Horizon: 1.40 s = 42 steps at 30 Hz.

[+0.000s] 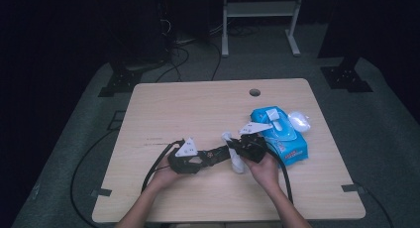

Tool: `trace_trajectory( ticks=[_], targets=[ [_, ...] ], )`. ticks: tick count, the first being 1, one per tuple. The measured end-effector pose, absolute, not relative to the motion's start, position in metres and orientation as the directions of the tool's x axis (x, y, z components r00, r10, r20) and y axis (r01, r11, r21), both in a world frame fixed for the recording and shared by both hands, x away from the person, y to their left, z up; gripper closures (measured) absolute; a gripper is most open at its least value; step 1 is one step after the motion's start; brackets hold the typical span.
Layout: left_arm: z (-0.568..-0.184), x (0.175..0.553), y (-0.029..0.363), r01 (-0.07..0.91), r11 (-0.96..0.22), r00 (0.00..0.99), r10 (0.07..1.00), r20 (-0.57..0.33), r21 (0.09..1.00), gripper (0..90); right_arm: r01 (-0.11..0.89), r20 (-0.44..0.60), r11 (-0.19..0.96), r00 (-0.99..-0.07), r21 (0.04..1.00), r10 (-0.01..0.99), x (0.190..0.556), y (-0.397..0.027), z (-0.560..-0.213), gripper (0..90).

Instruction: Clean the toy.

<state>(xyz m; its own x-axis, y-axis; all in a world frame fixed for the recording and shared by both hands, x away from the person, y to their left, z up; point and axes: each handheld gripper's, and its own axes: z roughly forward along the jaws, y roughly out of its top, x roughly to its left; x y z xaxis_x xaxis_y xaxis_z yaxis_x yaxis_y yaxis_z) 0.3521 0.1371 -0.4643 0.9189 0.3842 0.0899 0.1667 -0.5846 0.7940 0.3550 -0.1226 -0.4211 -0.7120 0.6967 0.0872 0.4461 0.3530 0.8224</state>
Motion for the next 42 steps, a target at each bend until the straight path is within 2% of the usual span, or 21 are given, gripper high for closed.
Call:
trace_trajectory(
  ticks=[7, 13, 18, 20, 25, 27, 32, 38, 42],
  targets=[
    [-0.464, 0.352, 0.138, 0.156, -0.593, 0.921, 0.377, 0.101, 0.79, 58.5, 0.471, 0.095, 0.338, -0.684, 0.815, 0.723, 0.358, -0.132, -0.424, 84.3],
    [-0.464, 0.351, 0.139, 0.165, -0.587, 0.92, 0.382, 0.091, 0.793, 58.5, 0.424, 0.073, 0.387, -0.746, 0.819, 0.662, 0.35, -0.112, -0.425, 84.2],
    [-0.464, 0.352, 0.14, 0.166, -0.586, 0.922, 0.379, 0.087, 0.794, 58.5, 0.439, 0.051, 0.368, -0.696, 0.82, 0.716, 0.355, -0.128, -0.425, 84.3],
    [-0.464, 0.352, 0.138, 0.161, -0.586, 0.922, 0.376, 0.09, 0.794, 58.5, 0.477, 0.114, 0.312, -0.674, 0.822, 0.73, 0.359, -0.143, -0.426, 84.3],
    [-0.464, 0.352, 0.138, 0.161, -0.589, 0.923, 0.375, 0.091, 0.792, 58.5, 0.448, 0.081, 0.345, -0.698, 0.825, 0.712, 0.354, -0.133, -0.426, 84.2],
    [-0.464, 0.352, 0.139, 0.168, -0.585, 0.921, 0.38, 0.085, 0.793, 58.4, 0.425, 0.037, 0.378, -0.703, 0.823, 0.71, 0.352, -0.13, -0.425, 84.2],
    [-0.464, 0.352, 0.139, 0.167, -0.586, 0.922, 0.379, 0.086, 0.793, 58.5, 0.493, 0.099, 0.307, -0.639, 0.814, 0.763, 0.362, -0.154, -0.425, 84.3],
    [-0.464, 0.352, 0.139, 0.164, -0.586, 0.921, 0.379, 0.09, 0.793, 58.4, 0.458, 0.115, 0.32, -0.7, 0.829, 0.704, 0.355, -0.143, -0.425, 84.1],
    [-0.464, 0.351, 0.138, 0.165, -0.588, 0.921, 0.379, 0.09, 0.792, 58.5, 0.442, 0.083, 0.359, -0.717, 0.822, 0.692, 0.355, -0.136, -0.427, 84.1]
  ],
)
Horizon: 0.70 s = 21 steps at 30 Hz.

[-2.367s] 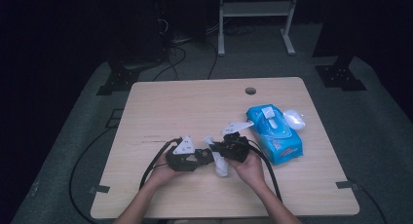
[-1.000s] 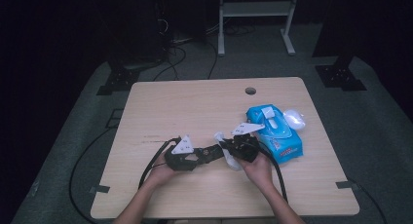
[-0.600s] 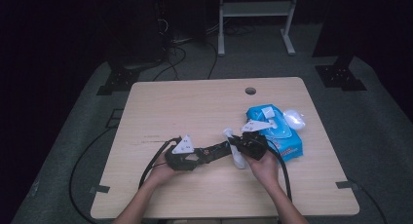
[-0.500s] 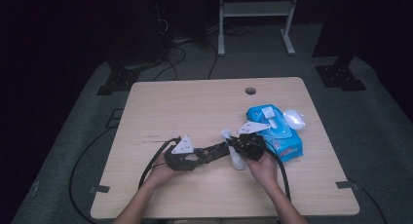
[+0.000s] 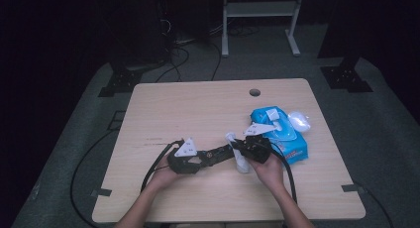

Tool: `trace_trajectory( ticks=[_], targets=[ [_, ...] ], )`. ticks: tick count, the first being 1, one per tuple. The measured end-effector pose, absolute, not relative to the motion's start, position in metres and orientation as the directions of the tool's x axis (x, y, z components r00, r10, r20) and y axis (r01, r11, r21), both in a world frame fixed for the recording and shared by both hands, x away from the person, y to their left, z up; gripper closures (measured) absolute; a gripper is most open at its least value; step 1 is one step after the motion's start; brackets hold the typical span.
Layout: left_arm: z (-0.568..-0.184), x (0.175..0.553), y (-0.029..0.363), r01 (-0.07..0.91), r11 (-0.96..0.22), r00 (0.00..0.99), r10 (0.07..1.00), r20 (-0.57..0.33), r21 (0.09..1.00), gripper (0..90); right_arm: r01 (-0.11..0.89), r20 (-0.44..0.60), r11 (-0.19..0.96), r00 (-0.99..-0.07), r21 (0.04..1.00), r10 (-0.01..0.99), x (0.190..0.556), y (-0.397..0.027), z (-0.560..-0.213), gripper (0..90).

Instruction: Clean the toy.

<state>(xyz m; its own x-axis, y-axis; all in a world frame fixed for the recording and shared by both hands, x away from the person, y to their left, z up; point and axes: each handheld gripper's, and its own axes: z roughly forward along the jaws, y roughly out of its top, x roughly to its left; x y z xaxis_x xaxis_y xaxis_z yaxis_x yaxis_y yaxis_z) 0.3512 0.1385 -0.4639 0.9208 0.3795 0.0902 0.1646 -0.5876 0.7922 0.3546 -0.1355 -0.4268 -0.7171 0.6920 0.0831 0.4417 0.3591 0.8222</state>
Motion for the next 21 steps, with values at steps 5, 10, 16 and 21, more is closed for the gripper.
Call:
trace_trajectory(
  ticks=[5, 10, 16, 21],
  targets=[
    [-0.464, 0.351, 0.137, 0.164, -0.586, 0.923, 0.375, 0.087, 0.793, 58.4, 0.476, 0.116, 0.319, -0.683, 0.819, 0.721, 0.358, -0.144, -0.426, 84.4],
    [-0.464, 0.352, 0.14, 0.171, -0.582, 0.919, 0.386, 0.085, 0.795, 58.5, 0.444, 0.1, 0.344, -0.719, 0.827, 0.688, 0.353, -0.123, -0.427, 84.2],
    [-0.464, 0.352, 0.138, 0.163, -0.585, 0.921, 0.38, 0.091, 0.794, 58.4, 0.472, 0.137, 0.323, -0.711, 0.82, 0.69, 0.357, -0.13, -0.427, 84.5],
    [-0.464, 0.352, 0.137, 0.163, -0.585, 0.921, 0.379, 0.089, 0.795, 58.4, 0.46, 0.131, 0.328, -0.72, 0.825, 0.681, 0.355, -0.126, -0.424, 84.5]
  ],
)
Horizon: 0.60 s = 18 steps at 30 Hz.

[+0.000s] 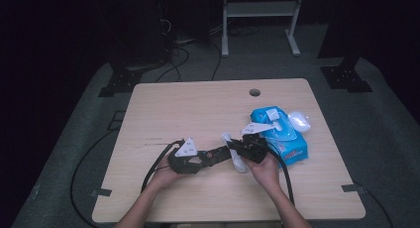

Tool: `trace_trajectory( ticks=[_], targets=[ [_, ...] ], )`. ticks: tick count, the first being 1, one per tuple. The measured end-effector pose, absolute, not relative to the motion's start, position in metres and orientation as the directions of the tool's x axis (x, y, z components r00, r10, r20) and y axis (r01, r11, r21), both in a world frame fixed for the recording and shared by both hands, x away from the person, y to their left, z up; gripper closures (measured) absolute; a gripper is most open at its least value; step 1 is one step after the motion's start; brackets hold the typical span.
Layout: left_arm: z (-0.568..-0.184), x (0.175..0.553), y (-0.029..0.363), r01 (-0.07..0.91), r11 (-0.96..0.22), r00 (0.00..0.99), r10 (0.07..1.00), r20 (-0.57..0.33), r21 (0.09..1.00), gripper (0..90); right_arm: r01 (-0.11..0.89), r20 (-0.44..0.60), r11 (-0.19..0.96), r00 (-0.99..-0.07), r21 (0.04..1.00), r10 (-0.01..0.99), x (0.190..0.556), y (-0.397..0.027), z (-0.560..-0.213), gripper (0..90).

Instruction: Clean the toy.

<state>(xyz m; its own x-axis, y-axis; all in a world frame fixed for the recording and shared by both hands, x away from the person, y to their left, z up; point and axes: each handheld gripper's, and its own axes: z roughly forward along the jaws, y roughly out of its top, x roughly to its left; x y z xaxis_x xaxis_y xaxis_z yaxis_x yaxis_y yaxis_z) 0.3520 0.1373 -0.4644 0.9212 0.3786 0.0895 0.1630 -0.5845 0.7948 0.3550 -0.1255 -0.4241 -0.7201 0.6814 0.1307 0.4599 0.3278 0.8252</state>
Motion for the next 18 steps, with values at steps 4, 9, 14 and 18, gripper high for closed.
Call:
trace_trajectory(
  ticks=[4, 9, 14, 18],
  targets=[
    [-0.465, 0.352, 0.138, 0.164, -0.583, 0.921, 0.379, 0.088, 0.796, 58.4, 0.43, 0.113, 0.341, -0.743, 0.836, 0.66, 0.351, -0.115, -0.419, 84.5],
    [-0.464, 0.352, 0.138, 0.159, -0.589, 0.922, 0.375, 0.094, 0.793, 58.5, 0.433, 0.058, 0.374, -0.713, 0.82, 0.699, 0.358, -0.125, -0.419, 84.5],
    [-0.465, 0.352, 0.138, 0.165, -0.582, 0.922, 0.378, 0.085, 0.796, 58.5, 0.488, 0.097, 0.319, -0.652, 0.812, 0.752, 0.364, -0.15, -0.423, 84.5],
    [-0.465, 0.353, 0.138, 0.166, -0.579, 0.921, 0.38, 0.084, 0.798, 58.4, 0.454, 0.1, 0.314, -0.683, 0.834, 0.723, 0.358, -0.144, -0.416, 84.5]
  ],
)
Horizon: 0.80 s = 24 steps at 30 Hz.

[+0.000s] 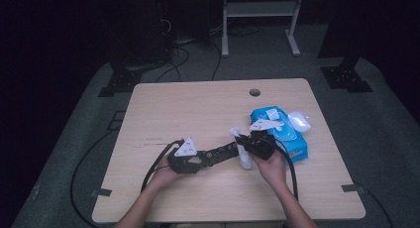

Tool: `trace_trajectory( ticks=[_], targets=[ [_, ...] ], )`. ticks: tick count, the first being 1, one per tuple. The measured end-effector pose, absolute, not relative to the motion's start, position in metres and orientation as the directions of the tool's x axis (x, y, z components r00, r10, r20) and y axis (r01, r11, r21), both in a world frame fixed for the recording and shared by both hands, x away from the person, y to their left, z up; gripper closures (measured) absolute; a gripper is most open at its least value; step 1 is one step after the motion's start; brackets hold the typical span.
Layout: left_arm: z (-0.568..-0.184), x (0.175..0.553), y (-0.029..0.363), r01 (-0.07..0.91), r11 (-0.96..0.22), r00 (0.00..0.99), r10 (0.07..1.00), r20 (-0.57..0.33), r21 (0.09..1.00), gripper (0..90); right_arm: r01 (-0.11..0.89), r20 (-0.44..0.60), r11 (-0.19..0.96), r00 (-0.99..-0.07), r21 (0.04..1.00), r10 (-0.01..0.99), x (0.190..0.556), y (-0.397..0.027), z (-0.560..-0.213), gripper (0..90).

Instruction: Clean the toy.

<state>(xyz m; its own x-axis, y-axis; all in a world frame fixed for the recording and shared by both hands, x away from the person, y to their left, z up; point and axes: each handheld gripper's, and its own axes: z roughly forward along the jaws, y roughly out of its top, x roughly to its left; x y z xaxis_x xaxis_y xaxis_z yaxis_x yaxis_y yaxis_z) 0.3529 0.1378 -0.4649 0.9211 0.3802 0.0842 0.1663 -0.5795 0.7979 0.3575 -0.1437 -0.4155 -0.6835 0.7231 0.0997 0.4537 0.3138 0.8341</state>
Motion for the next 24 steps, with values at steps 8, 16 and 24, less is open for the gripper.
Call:
trace_trajectory(
  ticks=[8, 16, 24],
  targets=[
    [-0.465, 0.351, 0.138, 0.163, -0.584, 0.922, 0.378, 0.088, 0.795, 58.5, 0.386, 0.065, 0.424, -0.797, 0.819, 0.6, 0.346, -0.097, -0.419, 84.4],
    [-0.465, 0.352, 0.137, 0.162, -0.581, 0.922, 0.376, 0.087, 0.797, 58.4, 0.403, 0.028, 0.43, -0.755, 0.807, 0.655, 0.353, -0.11, -0.42, 84.3],
    [-0.465, 0.352, 0.138, 0.163, -0.581, 0.923, 0.376, 0.085, 0.797, 58.4, 0.393, 0.026, 0.451, -0.776, 0.801, 0.63, 0.352, -0.101, -0.423, 84.3]
  ],
)
